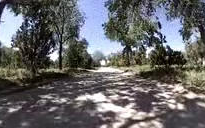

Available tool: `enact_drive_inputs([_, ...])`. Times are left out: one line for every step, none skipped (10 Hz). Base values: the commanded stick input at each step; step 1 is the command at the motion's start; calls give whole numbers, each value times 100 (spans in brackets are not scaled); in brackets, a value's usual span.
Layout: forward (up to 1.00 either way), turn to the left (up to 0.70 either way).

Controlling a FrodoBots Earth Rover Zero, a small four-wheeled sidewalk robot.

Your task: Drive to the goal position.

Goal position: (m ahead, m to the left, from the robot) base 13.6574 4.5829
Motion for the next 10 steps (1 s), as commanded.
enact_drive_inputs([70,1])
enact_drive_inputs([70,1])
enact_drive_inputs([70,1])
enact_drive_inputs([70,1])
enact_drive_inputs([70,1])
enact_drive_inputs([70,1])
enact_drive_inputs([70,1])
enact_drive_inputs([70,1])
enact_drive_inputs([70,1])
enact_drive_inputs([70,1])
